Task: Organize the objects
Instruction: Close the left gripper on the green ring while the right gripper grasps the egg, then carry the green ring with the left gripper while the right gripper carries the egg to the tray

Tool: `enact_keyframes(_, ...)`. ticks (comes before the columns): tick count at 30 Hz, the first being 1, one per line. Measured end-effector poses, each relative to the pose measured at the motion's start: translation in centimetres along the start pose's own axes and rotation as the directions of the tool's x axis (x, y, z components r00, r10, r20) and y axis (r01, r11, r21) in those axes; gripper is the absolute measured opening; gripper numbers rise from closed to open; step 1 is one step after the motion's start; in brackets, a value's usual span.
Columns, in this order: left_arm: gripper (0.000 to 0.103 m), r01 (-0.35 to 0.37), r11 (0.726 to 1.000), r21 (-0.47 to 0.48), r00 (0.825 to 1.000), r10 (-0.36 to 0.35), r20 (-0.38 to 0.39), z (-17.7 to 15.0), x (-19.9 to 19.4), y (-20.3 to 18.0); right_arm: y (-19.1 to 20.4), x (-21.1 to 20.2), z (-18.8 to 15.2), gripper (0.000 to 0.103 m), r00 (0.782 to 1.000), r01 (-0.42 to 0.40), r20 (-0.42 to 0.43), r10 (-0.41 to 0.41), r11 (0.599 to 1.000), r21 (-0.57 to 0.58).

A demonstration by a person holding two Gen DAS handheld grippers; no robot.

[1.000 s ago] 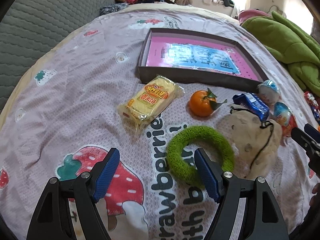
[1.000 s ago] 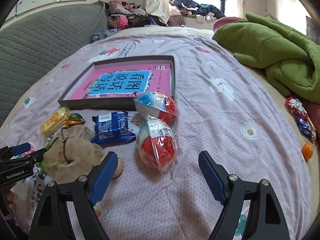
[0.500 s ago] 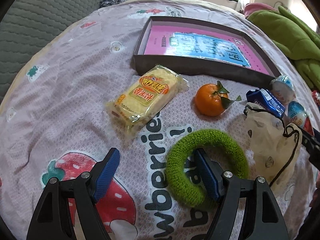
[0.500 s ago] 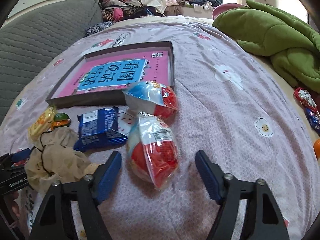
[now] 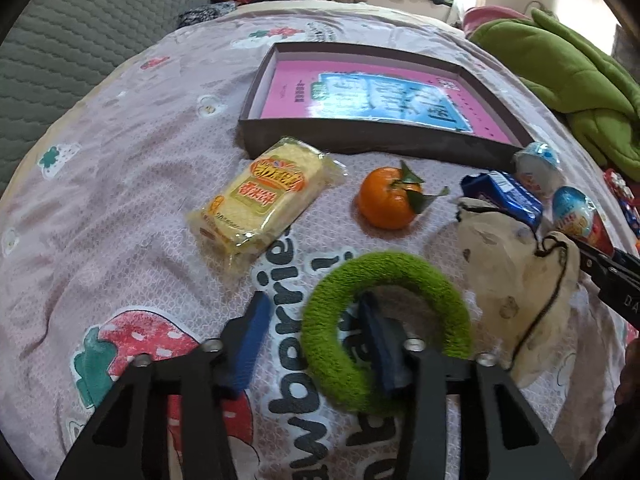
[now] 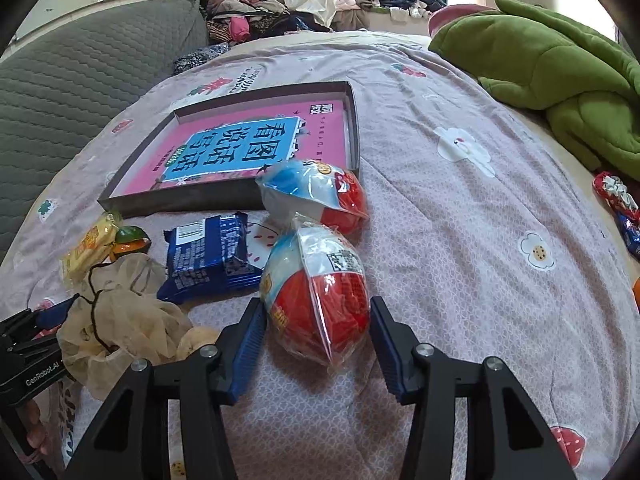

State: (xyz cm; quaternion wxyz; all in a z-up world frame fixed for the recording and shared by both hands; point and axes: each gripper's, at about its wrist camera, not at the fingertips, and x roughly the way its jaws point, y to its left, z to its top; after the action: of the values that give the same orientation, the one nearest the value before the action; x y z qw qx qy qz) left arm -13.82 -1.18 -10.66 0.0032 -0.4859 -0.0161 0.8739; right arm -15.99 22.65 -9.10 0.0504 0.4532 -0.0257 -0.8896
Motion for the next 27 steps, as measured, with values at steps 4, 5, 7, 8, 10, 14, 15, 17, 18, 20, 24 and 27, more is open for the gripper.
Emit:
enact_keyframes(4, 0.015, 0.046, 0.999, -0.010, 0.999, -0.046, 0.007, 0.1, -0.4, 0.1, 0.2, -0.5, -0.2, 0.051, 1.000, 0.001, 0.009, 0.000, 1.000, -0.006)
enact_keyframes(5, 0.015, 0.050, 0.999, -0.011, 0.999, -0.050, 0.008, 0.1, -0.4, 0.1, 0.3, -0.6, -0.2, 0.051, 1.000, 0.004, 0.012, -0.004, 1.000, -0.009)
enact_keyframes(7, 0.013, 0.057, 0.998, -0.020, 0.998, -0.057, 0.011, 0.0, -0.7, 0.3, 0.4, -1.1, -0.3, 0.051, 1.000, 0.009, 0.020, -0.009, 1.000, -0.011)
enact_keyframes(8, 0.013, 0.061, 0.998, -0.025, 0.998, -0.060, 0.012, -0.1, -0.9, 0.4, 0.4, -1.3, -0.3, 0.051, 1.000, 0.011, 0.024, -0.011, 1.000, -0.009)
enact_keyframes(10, 0.012, 0.067, 0.997, -0.041, 0.997, -0.066, 0.026, -0.4, -1.5, 0.8, 0.5, -1.8, -0.3, 0.050, 0.999, 0.009, 0.035, -0.009, 1.000, -0.006)
enact_keyframes(14, 0.012, 0.062, 0.997, -0.050, 0.996, -0.059, 0.062, -0.5, -3.0, 1.1, 0.8, -3.0, -0.3, 0.050, 0.998, 0.007, 0.057, -0.006, 1.000, -0.016)
enact_keyframes(15, 0.012, 0.061, 0.997, -0.049, 0.996, -0.057, 0.072, -0.4, -3.4, 1.1, 0.9, -3.4, -0.3, 0.050, 0.998, 0.007, 0.062, -0.006, 1.000, -0.020)
enact_keyframes(17, 0.012, 0.054, 0.997, -0.047, 0.995, -0.050, 0.091, -0.2, -4.3, 1.2, 1.2, -4.0, -0.2, 0.050, 0.997, 0.006, 0.073, -0.005, 1.000, -0.024)
enact_keyframes(18, 0.012, 0.055, 0.997, -0.048, 0.994, -0.050, 0.099, -0.1, -4.6, 1.2, 1.3, -4.3, -0.1, 0.050, 0.997, 0.004, 0.078, -0.002, 1.000, -0.026)
enact_keyframes(20, 0.012, 0.054, 0.997, -0.048, 0.993, -0.049, 0.110, 0.1, -5.3, 1.1, 1.7, -5.0, -0.2, 0.050, 0.996, 0.001, 0.093, 0.002, 0.999, -0.032)
enact_keyframes(24, 0.012, 0.056, 0.998, -0.042, 0.990, -0.050, 0.129, 0.1, -6.7, 0.8, 2.6, -6.2, -0.4, 0.050, 0.994, -0.013, 0.112, 0.018, 0.999, -0.044)
enact_keyframes(27, 0.012, 0.052, 0.998, -0.041, 0.988, -0.046, 0.145, 0.2, -7.7, 0.7, 3.2, -7.1, -0.6, 0.050, 0.992, -0.024, 0.123, 0.030, 0.998, -0.054)
